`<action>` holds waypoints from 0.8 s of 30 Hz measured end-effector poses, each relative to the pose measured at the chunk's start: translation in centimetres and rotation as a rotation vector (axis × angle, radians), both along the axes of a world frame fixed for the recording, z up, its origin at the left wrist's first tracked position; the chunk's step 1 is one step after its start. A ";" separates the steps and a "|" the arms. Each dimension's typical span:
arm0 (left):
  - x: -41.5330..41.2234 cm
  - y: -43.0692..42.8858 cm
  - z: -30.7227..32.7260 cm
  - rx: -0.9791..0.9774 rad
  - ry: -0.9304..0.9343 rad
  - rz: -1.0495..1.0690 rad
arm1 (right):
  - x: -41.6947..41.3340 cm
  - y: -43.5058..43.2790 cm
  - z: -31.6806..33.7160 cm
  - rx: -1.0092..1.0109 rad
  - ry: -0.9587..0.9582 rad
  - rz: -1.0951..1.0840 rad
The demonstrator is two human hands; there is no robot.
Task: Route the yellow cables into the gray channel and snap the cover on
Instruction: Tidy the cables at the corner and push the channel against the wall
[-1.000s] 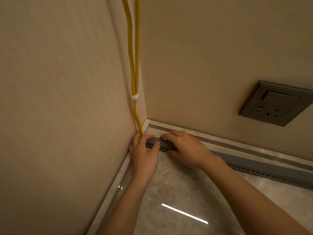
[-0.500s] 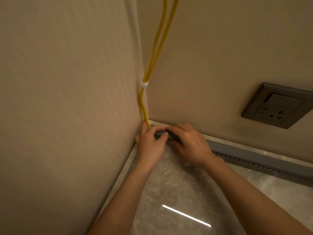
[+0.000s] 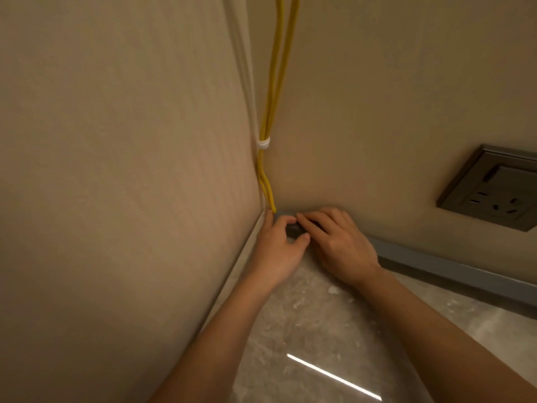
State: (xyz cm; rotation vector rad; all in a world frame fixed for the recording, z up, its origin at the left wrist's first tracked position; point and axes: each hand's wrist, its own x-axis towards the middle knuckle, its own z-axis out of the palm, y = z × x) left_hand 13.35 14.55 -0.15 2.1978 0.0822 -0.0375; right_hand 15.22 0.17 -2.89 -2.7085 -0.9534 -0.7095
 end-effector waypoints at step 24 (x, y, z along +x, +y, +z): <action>0.9 0.0 12.6 0.676 -0.597 0.072 | -3.2 3.3 2.6 -0.233 0.099 -0.422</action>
